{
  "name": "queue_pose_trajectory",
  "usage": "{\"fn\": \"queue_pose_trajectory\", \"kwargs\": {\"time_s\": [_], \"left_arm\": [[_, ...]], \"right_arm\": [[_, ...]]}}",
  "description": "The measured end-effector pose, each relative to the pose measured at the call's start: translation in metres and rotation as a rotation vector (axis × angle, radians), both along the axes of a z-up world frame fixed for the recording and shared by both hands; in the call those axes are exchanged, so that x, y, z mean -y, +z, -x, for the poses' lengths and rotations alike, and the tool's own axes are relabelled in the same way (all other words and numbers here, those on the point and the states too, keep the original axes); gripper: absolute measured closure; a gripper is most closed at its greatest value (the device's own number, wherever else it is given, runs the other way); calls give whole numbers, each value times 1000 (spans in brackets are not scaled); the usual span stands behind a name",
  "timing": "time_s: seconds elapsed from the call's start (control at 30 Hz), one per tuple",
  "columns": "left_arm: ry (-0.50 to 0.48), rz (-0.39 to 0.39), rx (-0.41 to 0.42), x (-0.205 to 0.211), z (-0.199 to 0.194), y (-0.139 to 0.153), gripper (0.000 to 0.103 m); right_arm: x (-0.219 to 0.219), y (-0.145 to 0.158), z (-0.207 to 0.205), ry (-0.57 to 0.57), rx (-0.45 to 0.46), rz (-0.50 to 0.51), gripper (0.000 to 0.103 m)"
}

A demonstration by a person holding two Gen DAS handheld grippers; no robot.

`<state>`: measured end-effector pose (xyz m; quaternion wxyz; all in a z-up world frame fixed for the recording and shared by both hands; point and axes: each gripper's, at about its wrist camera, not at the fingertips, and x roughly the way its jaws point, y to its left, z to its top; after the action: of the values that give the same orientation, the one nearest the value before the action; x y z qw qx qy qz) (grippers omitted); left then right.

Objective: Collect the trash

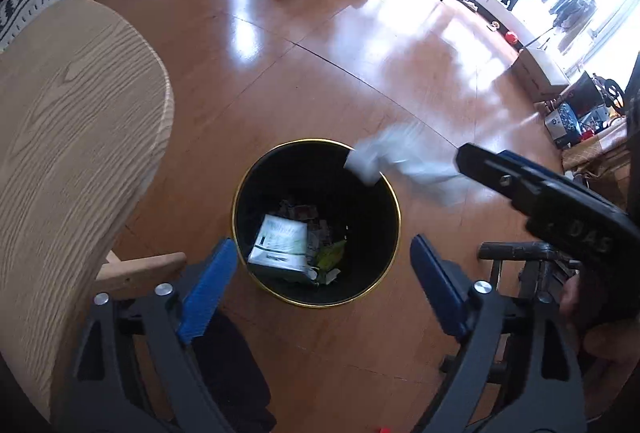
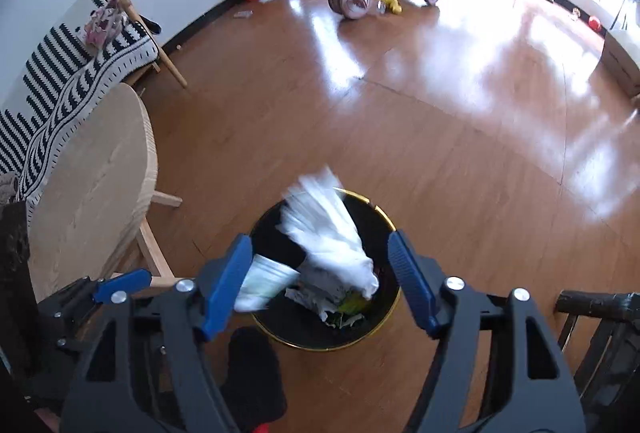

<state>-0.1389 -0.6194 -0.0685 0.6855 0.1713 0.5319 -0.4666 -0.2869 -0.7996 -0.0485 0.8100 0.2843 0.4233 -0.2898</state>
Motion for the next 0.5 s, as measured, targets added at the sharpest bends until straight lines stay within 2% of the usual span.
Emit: {"fn": "queue_pose_trajectory", "kwargs": {"time_s": [0.07, 0.13, 0.2, 0.27, 0.33, 0.4, 0.5], "left_arm": [[32, 0, -10, -8, -5, 2, 17], [72, 35, -27, -21, -12, 12, 17], [135, 103, -17, -45, -28, 37, 17], [192, 156, 38, -80, -45, 64, 16], [264, 190, 106, -123, -65, 90, 12], [361, 226, 190, -187, -91, 116, 10], [526, 216, 285, -282, -128, 134, 10]], "right_arm": [[-2, 6, -1, 1, -2, 4, 34], [-5, 14, -3, -1, -1, 8, 30], [-12, 26, -9, 9, 17, 19, 22], [-29, 44, -24, 42, 46, 51, 19], [-52, 63, -47, 89, 75, 82, 16], [-85, 83, -82, 166, 119, 103, 11], [-141, 102, -131, 276, 161, 144, 9]]}}
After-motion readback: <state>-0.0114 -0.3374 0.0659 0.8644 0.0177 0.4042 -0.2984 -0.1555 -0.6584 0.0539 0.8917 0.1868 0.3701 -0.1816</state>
